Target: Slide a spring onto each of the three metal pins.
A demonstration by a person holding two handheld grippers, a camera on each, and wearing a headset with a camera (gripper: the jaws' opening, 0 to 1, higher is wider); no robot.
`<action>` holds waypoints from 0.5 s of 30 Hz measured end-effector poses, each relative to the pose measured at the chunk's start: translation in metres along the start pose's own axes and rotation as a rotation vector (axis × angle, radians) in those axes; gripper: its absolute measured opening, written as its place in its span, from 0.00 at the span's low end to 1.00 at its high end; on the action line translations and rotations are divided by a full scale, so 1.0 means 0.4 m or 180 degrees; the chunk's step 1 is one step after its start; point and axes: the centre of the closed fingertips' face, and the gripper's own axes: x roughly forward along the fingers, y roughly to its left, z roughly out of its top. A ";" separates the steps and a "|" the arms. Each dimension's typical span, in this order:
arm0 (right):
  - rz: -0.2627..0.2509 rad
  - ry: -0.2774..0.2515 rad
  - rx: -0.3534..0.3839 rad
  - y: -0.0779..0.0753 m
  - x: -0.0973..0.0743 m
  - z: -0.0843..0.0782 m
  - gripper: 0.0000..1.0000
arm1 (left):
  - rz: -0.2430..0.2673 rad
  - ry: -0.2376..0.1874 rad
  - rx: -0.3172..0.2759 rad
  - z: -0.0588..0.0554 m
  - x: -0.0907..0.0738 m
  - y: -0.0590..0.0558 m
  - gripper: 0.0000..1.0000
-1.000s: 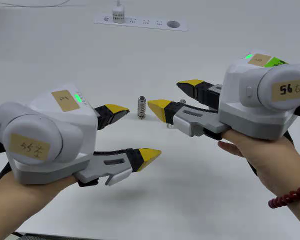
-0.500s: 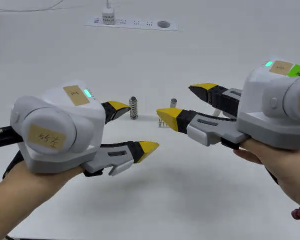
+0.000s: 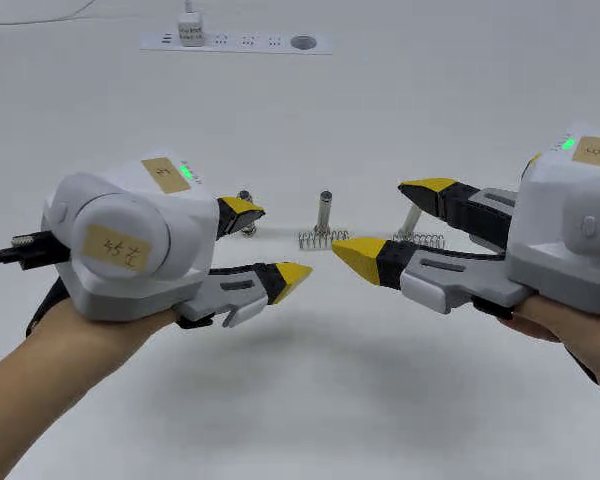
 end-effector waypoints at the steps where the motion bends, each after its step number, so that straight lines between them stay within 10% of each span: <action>1: -0.0001 0.0004 -0.0005 -0.002 -0.004 -0.002 0.55 | -0.0004 0.0003 -0.0003 -0.001 0.007 0.000 0.42; 15: 0.0061 0.0110 0.0040 -0.008 -0.037 -0.045 0.58 | -0.0031 0.0080 -0.0026 -0.019 0.072 0.018 0.33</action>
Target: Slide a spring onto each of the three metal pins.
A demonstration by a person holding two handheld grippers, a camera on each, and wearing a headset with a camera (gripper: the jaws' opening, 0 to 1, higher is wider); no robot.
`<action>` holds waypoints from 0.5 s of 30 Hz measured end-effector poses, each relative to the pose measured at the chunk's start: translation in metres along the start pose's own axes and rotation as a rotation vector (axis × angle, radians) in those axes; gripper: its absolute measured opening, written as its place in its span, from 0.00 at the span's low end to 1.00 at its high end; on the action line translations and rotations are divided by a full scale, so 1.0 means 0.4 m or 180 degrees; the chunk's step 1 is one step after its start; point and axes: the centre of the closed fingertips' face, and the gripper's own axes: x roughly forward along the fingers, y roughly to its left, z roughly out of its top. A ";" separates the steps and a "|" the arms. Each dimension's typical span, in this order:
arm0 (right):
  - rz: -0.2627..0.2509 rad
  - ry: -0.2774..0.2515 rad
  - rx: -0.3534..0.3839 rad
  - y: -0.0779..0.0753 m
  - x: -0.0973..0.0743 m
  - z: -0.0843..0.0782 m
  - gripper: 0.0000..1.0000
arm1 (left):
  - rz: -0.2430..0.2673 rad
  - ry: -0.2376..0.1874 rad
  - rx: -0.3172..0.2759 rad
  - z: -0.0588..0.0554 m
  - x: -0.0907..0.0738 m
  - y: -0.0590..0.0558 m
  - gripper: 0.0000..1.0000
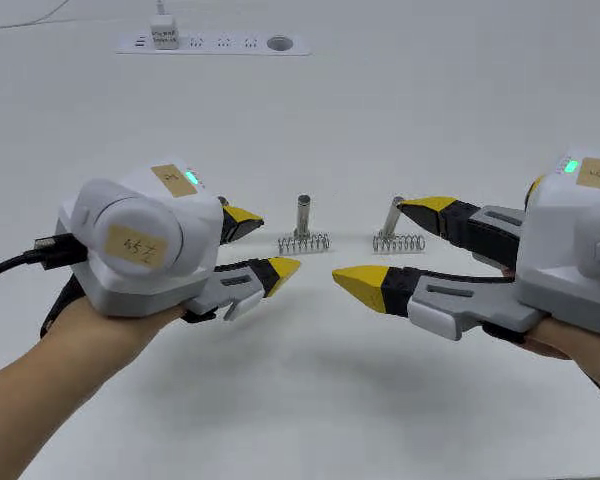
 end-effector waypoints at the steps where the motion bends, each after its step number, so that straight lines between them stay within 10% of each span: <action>1: -0.0010 0.0011 0.0008 -0.003 -0.002 -0.004 0.58 | -0.0002 0.0000 -0.0009 0.000 0.005 0.001 0.32; 15: -0.0079 0.0095 0.0027 -0.030 -0.016 -0.035 0.59 | -0.0036 0.0103 -0.0133 -0.023 0.050 -0.004 0.24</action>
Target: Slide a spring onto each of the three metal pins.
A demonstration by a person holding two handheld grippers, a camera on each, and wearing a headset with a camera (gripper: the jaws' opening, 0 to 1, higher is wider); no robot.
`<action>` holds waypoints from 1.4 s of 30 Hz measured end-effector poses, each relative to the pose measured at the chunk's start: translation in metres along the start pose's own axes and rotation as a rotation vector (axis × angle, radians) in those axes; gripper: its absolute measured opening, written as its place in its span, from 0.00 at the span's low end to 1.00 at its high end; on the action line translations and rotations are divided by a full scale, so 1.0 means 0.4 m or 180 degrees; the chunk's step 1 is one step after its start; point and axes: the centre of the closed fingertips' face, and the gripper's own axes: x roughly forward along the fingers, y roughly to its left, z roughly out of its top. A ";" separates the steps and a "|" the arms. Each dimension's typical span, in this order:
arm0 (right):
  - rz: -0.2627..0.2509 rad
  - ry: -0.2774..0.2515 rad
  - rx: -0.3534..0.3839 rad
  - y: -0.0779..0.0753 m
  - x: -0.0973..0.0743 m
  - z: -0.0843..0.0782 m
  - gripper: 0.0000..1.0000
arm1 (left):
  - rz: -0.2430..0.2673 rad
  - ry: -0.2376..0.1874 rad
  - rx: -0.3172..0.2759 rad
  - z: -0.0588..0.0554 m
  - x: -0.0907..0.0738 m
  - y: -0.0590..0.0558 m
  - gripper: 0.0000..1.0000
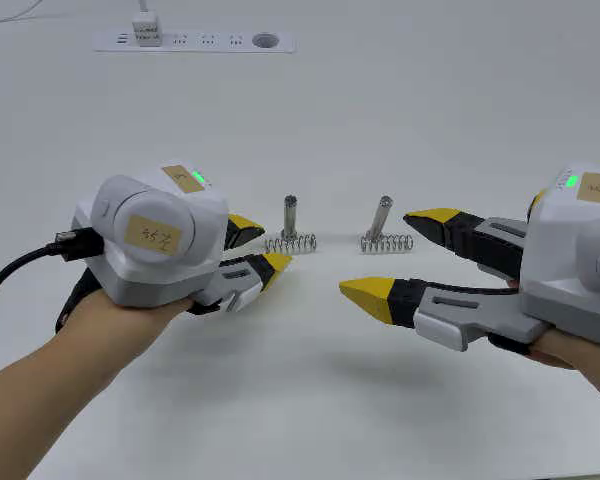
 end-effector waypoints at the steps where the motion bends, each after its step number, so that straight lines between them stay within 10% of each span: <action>1: -0.0001 0.0000 0.0004 -0.001 -0.001 -0.001 0.59 | -0.0005 0.0003 -0.0002 -0.001 0.002 0.000 0.24; 42: -0.0134 -0.0073 0.0287 -0.024 -0.016 0.002 0.57 | -0.0259 0.0143 0.0230 -0.030 0.005 -0.029 0.10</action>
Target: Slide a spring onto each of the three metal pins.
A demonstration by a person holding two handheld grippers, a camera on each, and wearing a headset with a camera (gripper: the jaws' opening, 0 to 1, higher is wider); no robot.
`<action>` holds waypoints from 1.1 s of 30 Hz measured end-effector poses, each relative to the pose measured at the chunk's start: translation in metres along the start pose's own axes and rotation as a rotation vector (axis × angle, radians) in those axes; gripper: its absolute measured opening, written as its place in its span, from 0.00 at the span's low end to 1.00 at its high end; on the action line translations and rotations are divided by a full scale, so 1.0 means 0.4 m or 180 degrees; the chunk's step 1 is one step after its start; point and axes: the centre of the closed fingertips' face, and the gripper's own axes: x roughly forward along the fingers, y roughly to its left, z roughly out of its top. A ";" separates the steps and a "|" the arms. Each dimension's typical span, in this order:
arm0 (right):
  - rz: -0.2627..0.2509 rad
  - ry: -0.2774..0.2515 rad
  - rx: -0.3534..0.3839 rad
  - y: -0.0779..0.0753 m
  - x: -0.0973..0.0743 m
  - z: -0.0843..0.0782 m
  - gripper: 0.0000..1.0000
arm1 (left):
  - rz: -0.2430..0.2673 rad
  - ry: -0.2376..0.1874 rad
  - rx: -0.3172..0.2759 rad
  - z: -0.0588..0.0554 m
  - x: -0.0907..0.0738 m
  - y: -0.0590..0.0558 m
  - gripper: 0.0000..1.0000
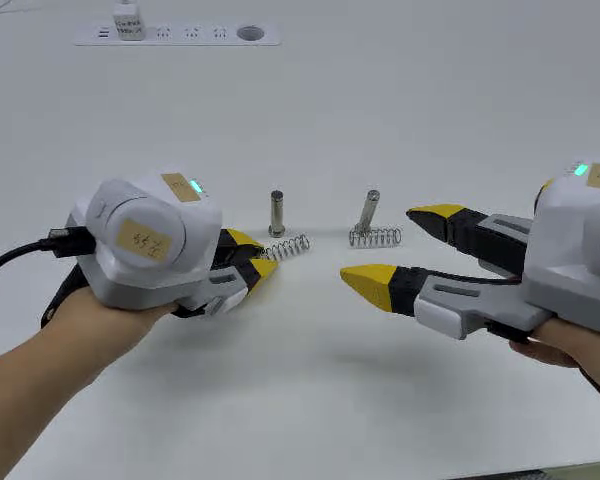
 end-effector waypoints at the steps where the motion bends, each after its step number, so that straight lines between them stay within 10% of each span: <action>1: -0.0002 -0.0013 0.0026 -0.001 0.000 0.003 0.57 | -0.0008 -0.0025 -0.0034 0.003 -0.004 -0.002 0.10; 10: 0.0027 -0.0125 0.0193 0.003 -0.003 0.032 0.56 | 0.0012 -0.0209 -0.0233 0.030 -0.039 -0.012 0.10; 33: 0.0285 -0.0506 0.0889 0.041 0.020 0.120 0.46 | -0.0066 -0.1205 -0.1422 0.135 -0.153 -0.032 0.10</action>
